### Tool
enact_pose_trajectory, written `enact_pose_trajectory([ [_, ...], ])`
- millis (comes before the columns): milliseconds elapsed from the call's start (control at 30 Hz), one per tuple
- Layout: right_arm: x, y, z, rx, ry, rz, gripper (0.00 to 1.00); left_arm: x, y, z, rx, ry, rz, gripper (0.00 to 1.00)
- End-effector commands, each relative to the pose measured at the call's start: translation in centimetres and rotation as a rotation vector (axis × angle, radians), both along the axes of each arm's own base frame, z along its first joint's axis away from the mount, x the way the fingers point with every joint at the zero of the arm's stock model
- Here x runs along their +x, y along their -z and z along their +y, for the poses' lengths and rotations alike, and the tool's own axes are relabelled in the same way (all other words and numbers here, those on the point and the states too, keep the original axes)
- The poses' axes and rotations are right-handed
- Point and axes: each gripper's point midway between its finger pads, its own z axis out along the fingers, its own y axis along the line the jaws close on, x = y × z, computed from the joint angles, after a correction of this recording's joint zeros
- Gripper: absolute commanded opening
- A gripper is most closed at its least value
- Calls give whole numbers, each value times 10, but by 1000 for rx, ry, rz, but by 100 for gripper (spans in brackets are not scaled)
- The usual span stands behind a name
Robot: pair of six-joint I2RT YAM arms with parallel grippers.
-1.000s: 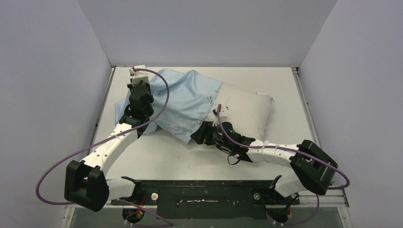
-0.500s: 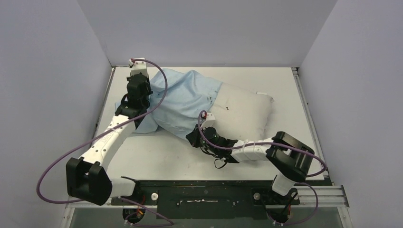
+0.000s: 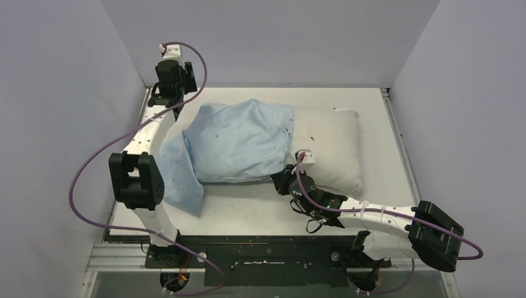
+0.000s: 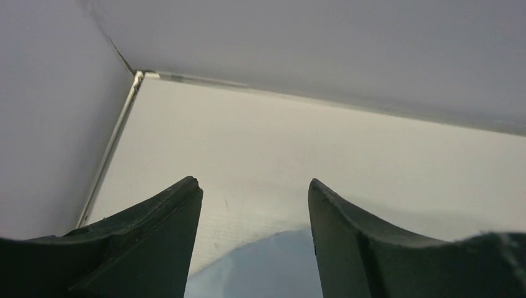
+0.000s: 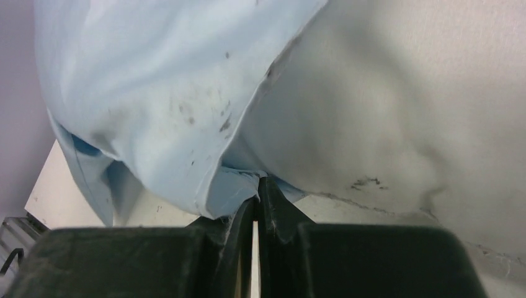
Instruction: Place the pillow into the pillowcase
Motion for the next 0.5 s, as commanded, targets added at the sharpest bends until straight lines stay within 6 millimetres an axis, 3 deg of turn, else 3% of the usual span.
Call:
enact_pose_trajectory([
  [0,10,-29,3,31,29,-70,0,-22,15,-7,-43,19,180,64],
  [233,16,-37,9,45,30,-85,0,-124,0,-2,-182,-43,112,66],
  [467,23,-39,11,60,22,-82,0,-210,42,-6,-405,-146,187,56],
])
